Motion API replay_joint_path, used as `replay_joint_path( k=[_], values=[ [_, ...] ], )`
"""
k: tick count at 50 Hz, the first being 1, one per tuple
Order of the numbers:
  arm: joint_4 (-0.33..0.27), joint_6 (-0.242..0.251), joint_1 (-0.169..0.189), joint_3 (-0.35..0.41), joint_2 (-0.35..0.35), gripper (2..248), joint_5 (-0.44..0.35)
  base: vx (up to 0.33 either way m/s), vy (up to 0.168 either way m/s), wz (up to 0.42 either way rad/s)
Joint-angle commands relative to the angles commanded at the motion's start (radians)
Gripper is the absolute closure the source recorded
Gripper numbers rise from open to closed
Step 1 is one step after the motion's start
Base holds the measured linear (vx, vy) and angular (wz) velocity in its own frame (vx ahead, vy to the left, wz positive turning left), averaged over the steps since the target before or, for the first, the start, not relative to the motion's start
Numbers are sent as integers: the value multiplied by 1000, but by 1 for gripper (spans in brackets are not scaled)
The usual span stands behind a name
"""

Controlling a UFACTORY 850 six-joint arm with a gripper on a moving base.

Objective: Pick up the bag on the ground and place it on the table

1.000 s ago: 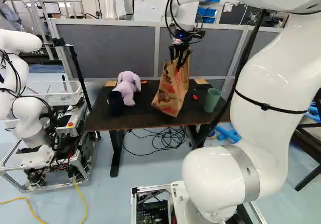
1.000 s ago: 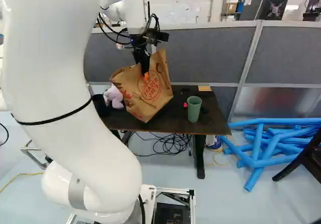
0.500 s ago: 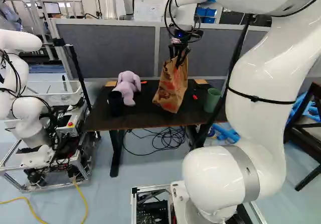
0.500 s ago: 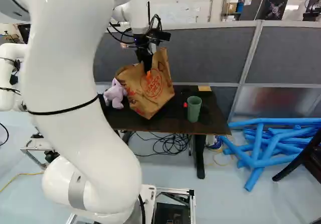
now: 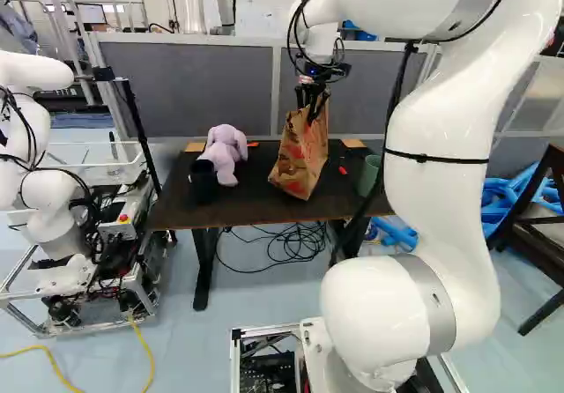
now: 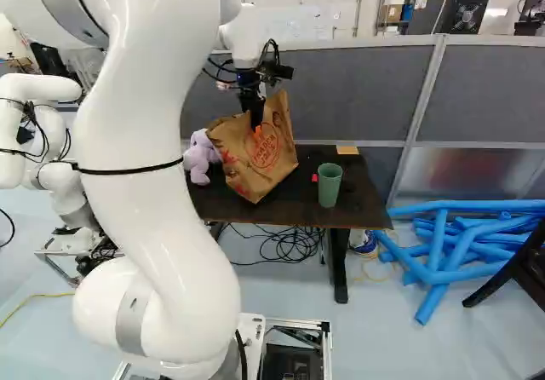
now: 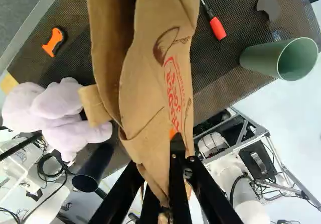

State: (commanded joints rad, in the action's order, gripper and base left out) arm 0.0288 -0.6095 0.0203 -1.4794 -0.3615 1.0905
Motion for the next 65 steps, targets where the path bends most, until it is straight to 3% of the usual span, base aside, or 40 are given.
replay_joint_path(
  k=[19, 43, 44, 48, 49, 54, 55, 59, 60, 64, 65],
  values=[
    [0, 0, 2, -87, -112, 229, 2, 0, 0, 0],
    [0, 0, 2, -97, -125, 229, 2, 0, 0, 0],
    [0, 0, 2, -97, -125, 211, 2, 0, 0, 0],
    [0, 0, 2, -97, -125, 211, 2, 0, 0, 0],
    [0, 0, 2, -97, -125, 178, 2, 0, 0, 0],
    [0, 0, 2, -97, -125, 178, 2, 0, 0, 0],
    [0, 0, 2, -97, -125, 144, 2, 0, 0, 0],
    [0, 0, 2, -97, -125, 144, 2, 0, 0, 0],
    [0, 0, 2, -97, -125, 110, 2, 0, 0, 0],
    [0, 0, 2, -97, -125, 110, 2, 0, 0, 0],
    [0, 0, 2, -97, -125, 74, 2, 0, 0, 0]
  ],
)
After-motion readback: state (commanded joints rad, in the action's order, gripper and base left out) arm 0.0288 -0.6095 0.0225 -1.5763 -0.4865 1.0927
